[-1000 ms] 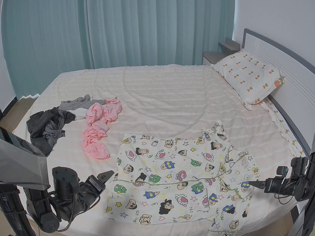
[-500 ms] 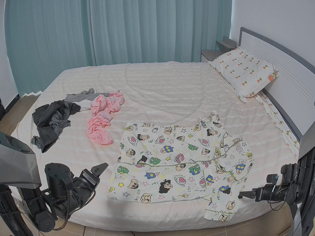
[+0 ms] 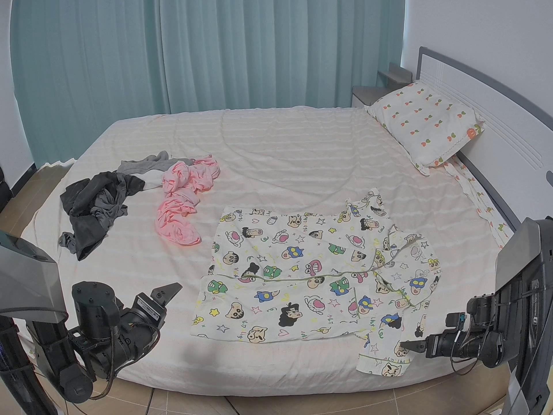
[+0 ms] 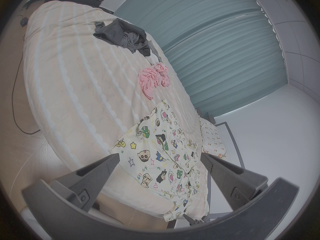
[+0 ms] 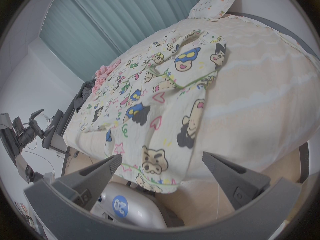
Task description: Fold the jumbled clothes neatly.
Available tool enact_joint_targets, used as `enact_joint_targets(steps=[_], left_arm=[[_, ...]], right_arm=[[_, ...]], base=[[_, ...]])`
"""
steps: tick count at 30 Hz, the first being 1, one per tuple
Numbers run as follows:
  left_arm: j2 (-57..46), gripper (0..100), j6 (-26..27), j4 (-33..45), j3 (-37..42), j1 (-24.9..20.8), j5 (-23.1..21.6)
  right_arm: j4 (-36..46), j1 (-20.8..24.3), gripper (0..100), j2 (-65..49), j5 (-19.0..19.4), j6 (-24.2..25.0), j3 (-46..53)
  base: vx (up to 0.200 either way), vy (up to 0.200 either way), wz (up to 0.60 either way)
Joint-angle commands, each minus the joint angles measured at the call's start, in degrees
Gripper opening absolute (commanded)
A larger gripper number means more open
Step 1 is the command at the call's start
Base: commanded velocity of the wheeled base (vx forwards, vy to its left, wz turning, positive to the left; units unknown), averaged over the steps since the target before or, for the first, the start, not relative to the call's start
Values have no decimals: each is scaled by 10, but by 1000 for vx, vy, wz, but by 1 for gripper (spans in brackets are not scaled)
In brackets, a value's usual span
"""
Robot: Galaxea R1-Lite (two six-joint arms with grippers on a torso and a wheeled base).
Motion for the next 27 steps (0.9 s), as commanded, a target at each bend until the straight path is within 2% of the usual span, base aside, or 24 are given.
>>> enact_joint_targets(steps=[1,5,8,12,13,22,27], left_arm=[[-1,100,0,0,9,0,-1],[1,100,0,-1,10,0,-1],[-2,100,-1,-1,9,0,-1],[-3,100,-1,-2,9,0,-1],[-3,100,-1,-2,9,0,-1],[-2,100,-1,-1,10,0,0],[-1,100,-1,0,10,0,1]], right_arm=[[-6,12,100,4,-2,4,-16],[-5,30,100,6,-10,13,-31],[-5,31,100,17,-25,13,-47],[-5,32,100,28,-28,13,-52],[-5,32,0,28,-28,13,-52],[-5,27,0,28,-27,13,-50],[-5,-1,0,25,-28,8,-43]], base=[[0,0,0],[0,0,0],[0,0,0],[0,0,0],[0,0,0],[0,0,0],[0,0,0]])
